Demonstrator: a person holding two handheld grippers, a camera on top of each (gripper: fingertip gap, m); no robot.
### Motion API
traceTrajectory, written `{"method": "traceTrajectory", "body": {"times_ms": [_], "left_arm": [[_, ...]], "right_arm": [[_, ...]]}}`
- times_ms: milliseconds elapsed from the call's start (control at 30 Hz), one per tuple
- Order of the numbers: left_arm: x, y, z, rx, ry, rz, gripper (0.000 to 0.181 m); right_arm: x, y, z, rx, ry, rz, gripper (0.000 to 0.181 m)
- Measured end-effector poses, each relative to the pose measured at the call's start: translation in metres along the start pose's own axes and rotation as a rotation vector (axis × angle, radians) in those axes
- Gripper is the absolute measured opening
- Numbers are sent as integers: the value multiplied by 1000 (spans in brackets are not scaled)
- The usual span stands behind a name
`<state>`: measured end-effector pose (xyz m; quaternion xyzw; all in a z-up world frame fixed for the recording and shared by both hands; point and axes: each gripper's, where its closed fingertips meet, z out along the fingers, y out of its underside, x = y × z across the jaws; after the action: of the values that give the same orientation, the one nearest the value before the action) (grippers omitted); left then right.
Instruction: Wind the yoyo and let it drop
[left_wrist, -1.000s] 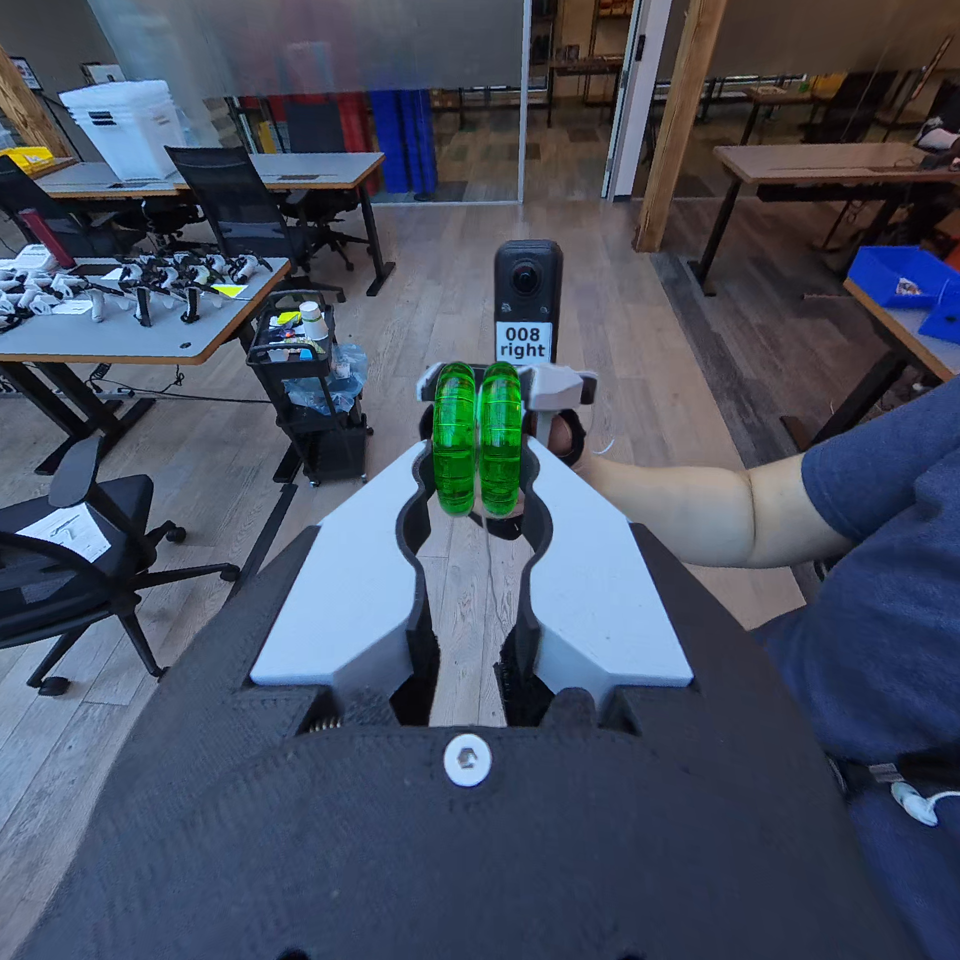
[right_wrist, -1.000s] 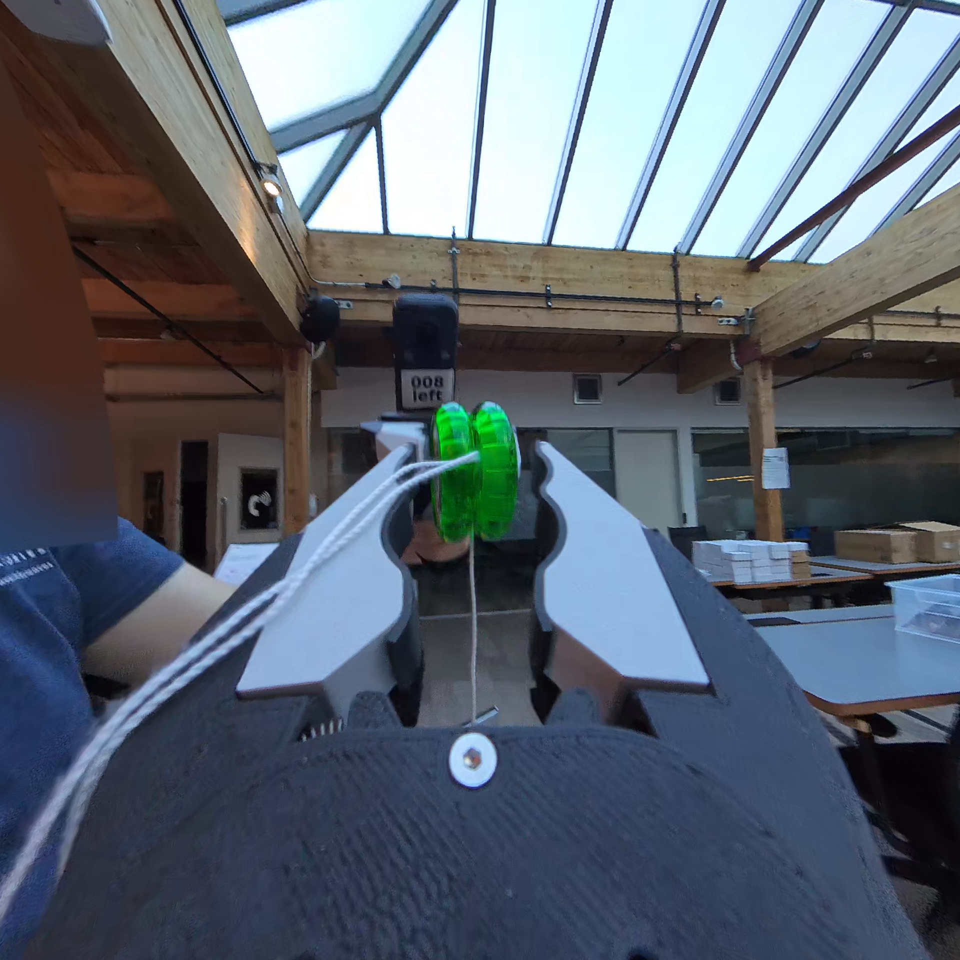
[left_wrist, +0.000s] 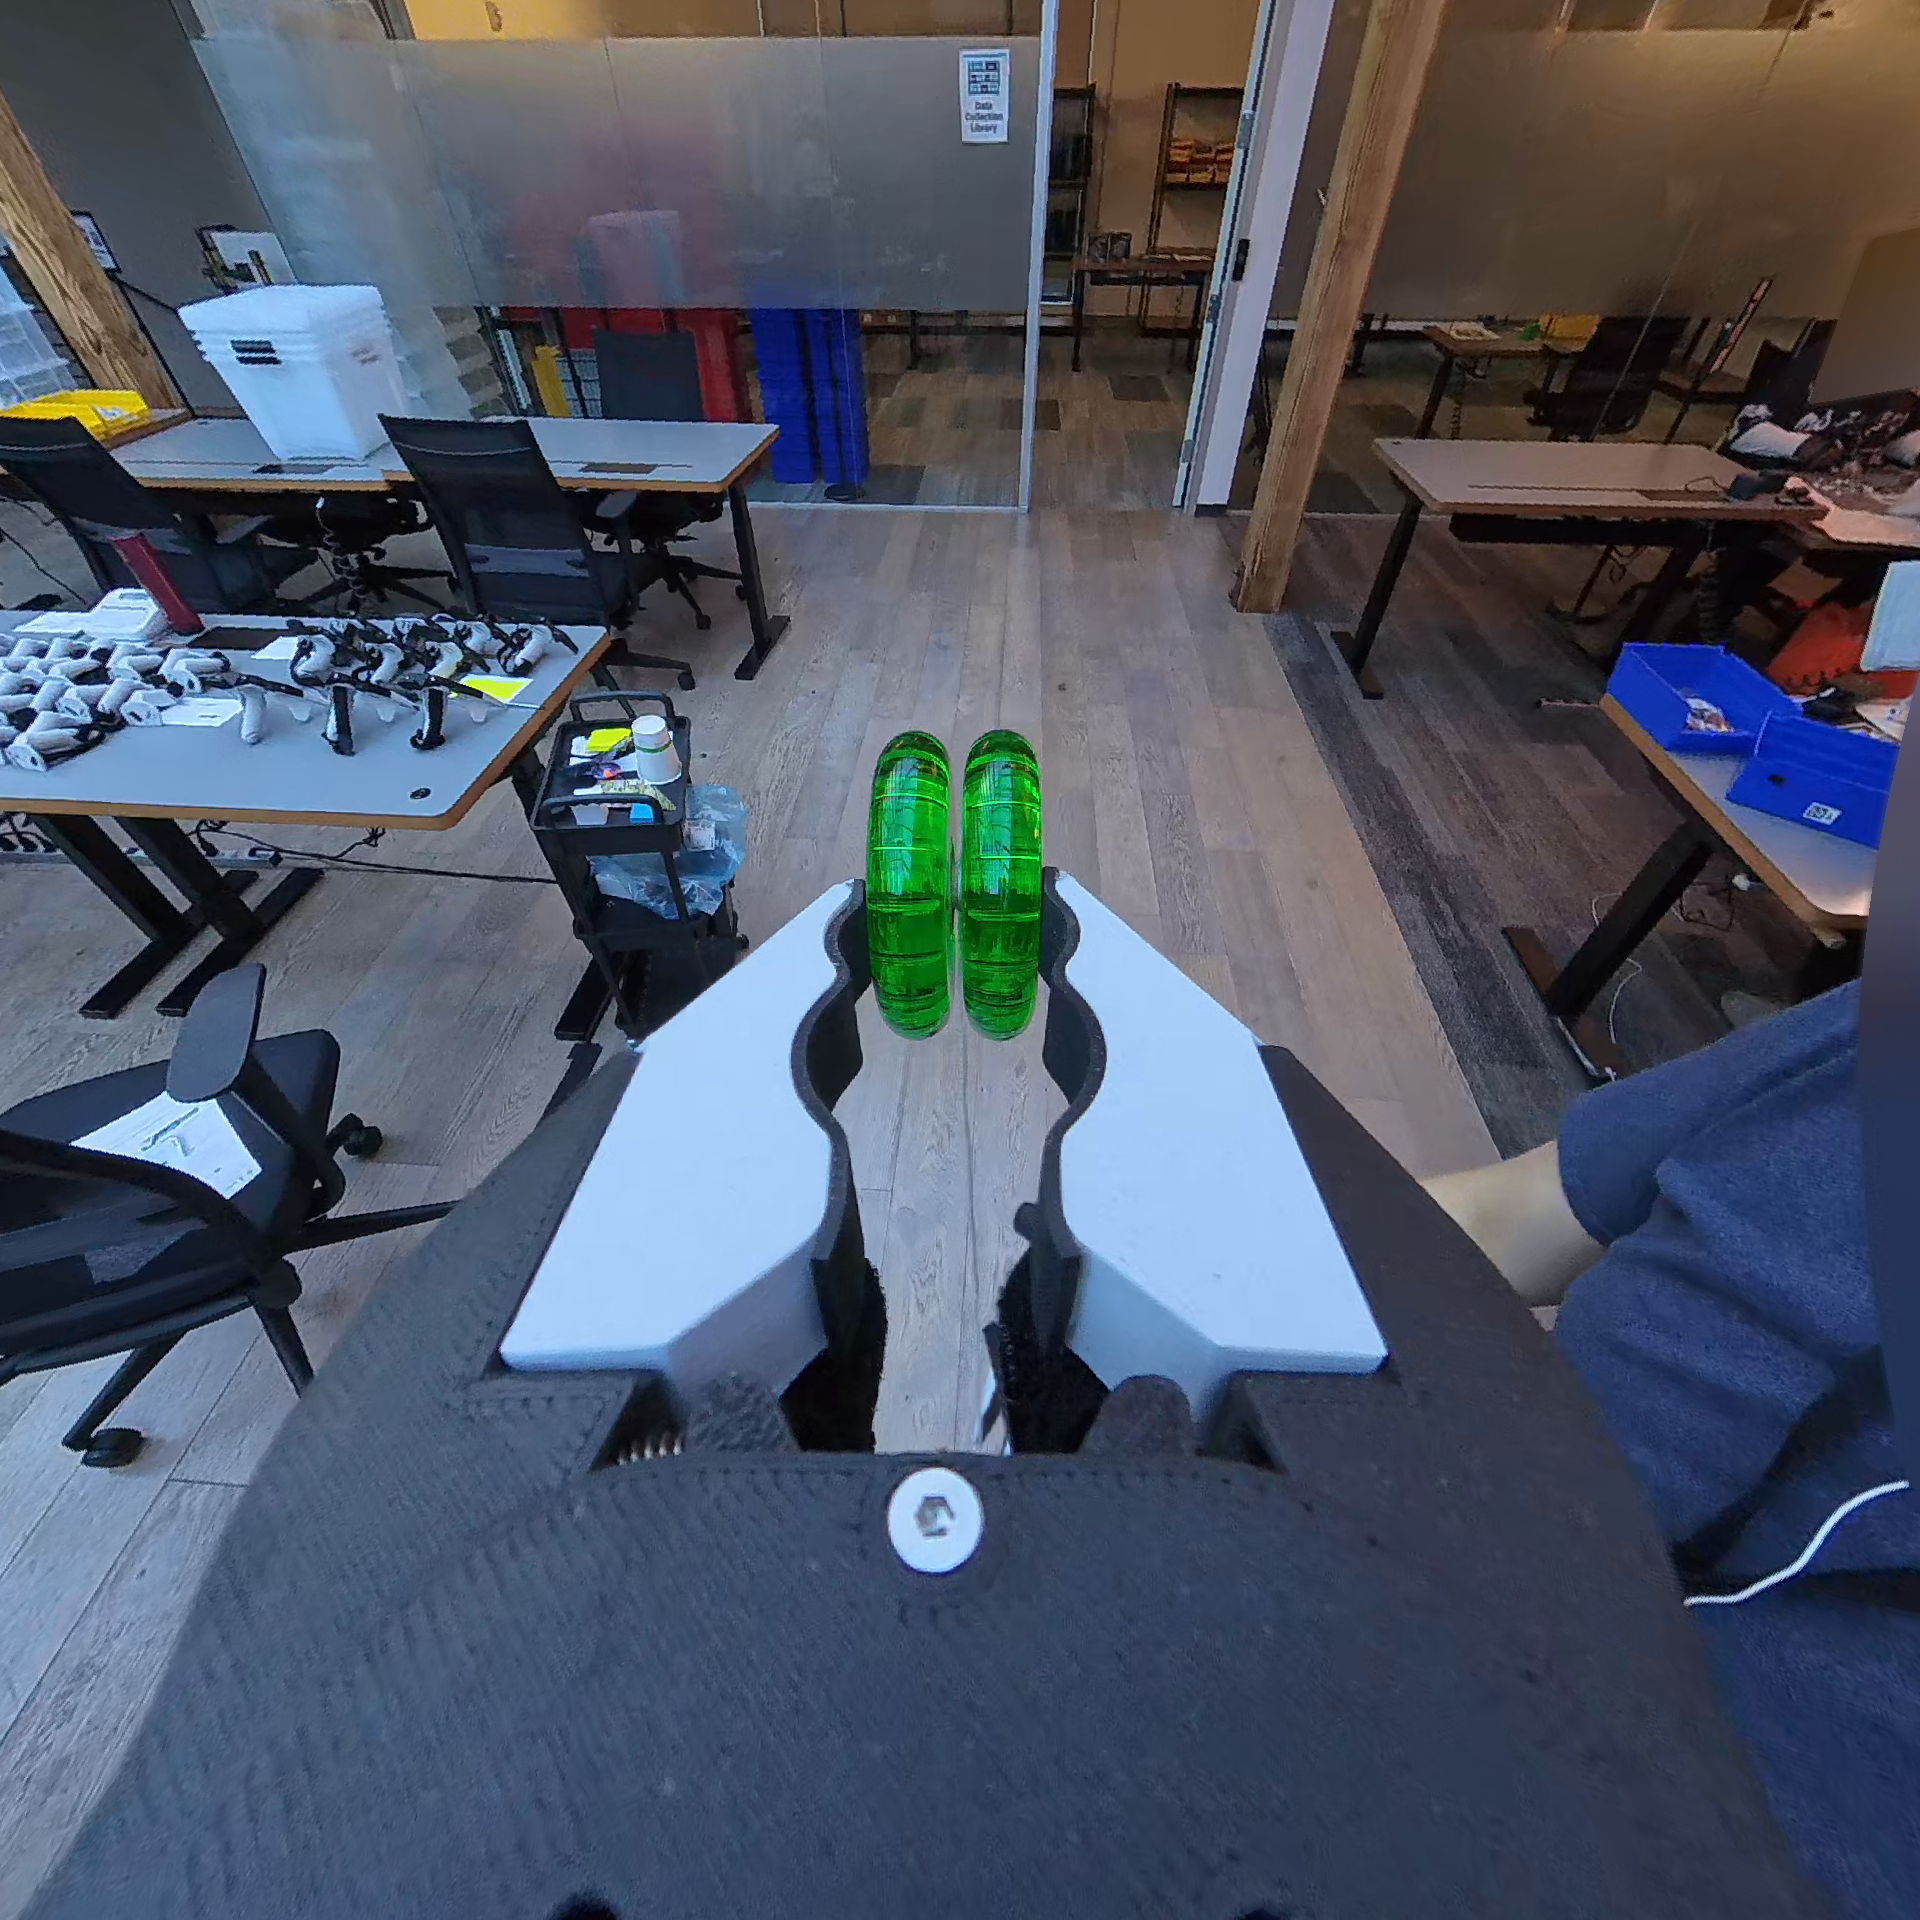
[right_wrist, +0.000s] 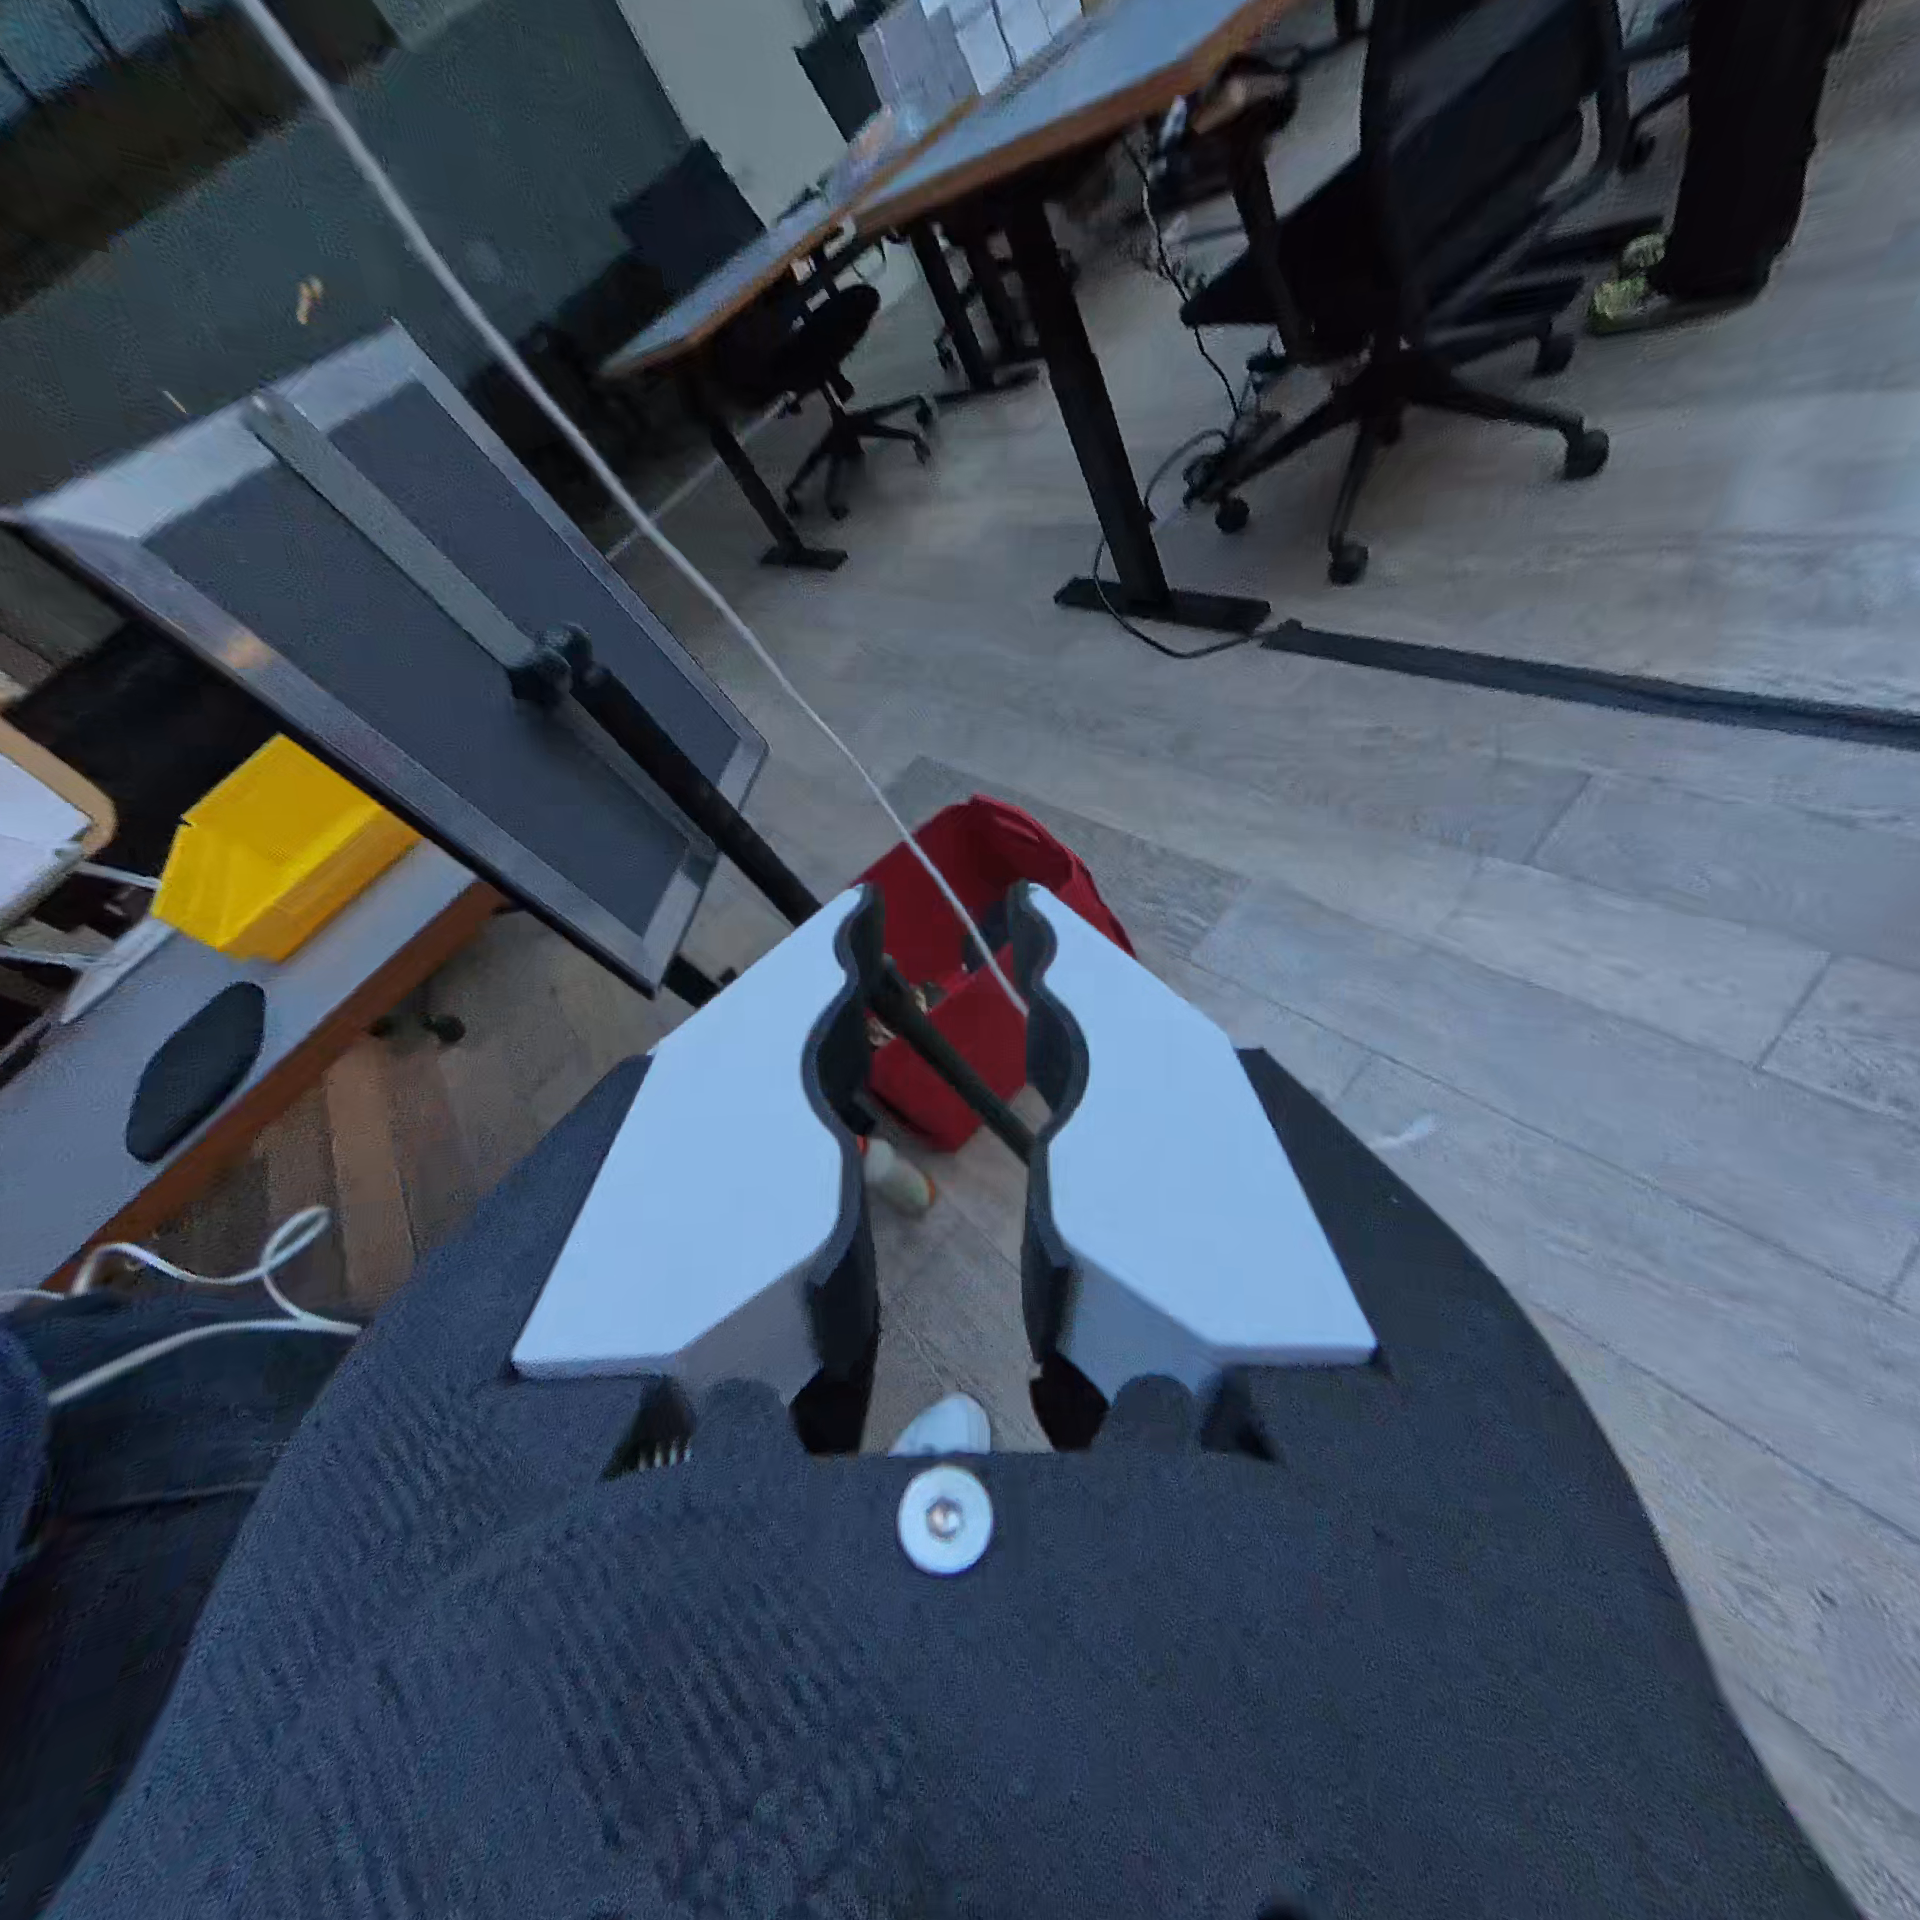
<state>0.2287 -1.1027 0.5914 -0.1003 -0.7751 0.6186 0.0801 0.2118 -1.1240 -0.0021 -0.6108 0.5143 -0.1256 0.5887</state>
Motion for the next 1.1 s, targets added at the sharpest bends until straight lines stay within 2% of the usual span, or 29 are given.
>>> {"method": "traceTrajectory", "body": {"times_ms": [100,167,233,267,300,333,400,433,500,567,633,700,733,833,900,1000,1100], "left_arm": [[4,3,3,-3,20,-3,30],[8,6,5,-9,32,2,30],[15,8,7,-21,65,3,30],[19,10,8,-27,82,6,30],[24,12,9,-36,103,11,31],[28,15,11,-45,123,17,31],[39,21,15,-57,181,38,31],[47,23,17,-55,228,45,31],[61,27,19,-46,321,57,31],[72,33,20,-39,393,80,30],[79,41,22,-45,440,72,30],[81,52,25,-65,447,76,31],[80,59,27,-84,420,92,31],[72,83,34,-167,310,159,31],[73,95,36,-215,271,188,31],[75,112,38,-285,217,255,31],[78,124,40,-322,186,293,31]], "right_arm": [[30,102,-19,-179,118,65,29],[37,155,-42,-263,167,119,34],[38,173,-63,-270,200,113,38],[37,164,-70,-245,202,90,40],[36,141,-75,-205,204,40,41],[34,106,-78,-147,203,-24,43],[12,1,-83,22,128,-124,45],[-10,-61,-87,127,59,-161,44],[-76,-181,-107,325,-160,-233,43],[-145,-277,-141,470,-350,-325,42],[-203,-344,-177,577,-390,-517,42],[-236,-390,-195,620,-250,-672,41],[-250,-404,-196,588,-212,-703,50],[-281,-414,-183,409,-191,-760,61],[-284,-413,-172,308,-173,-790,49],[-270,-385,-150,40,-174,-764,46],[-265,-366,-141,-72,-181,-756,36]]}}
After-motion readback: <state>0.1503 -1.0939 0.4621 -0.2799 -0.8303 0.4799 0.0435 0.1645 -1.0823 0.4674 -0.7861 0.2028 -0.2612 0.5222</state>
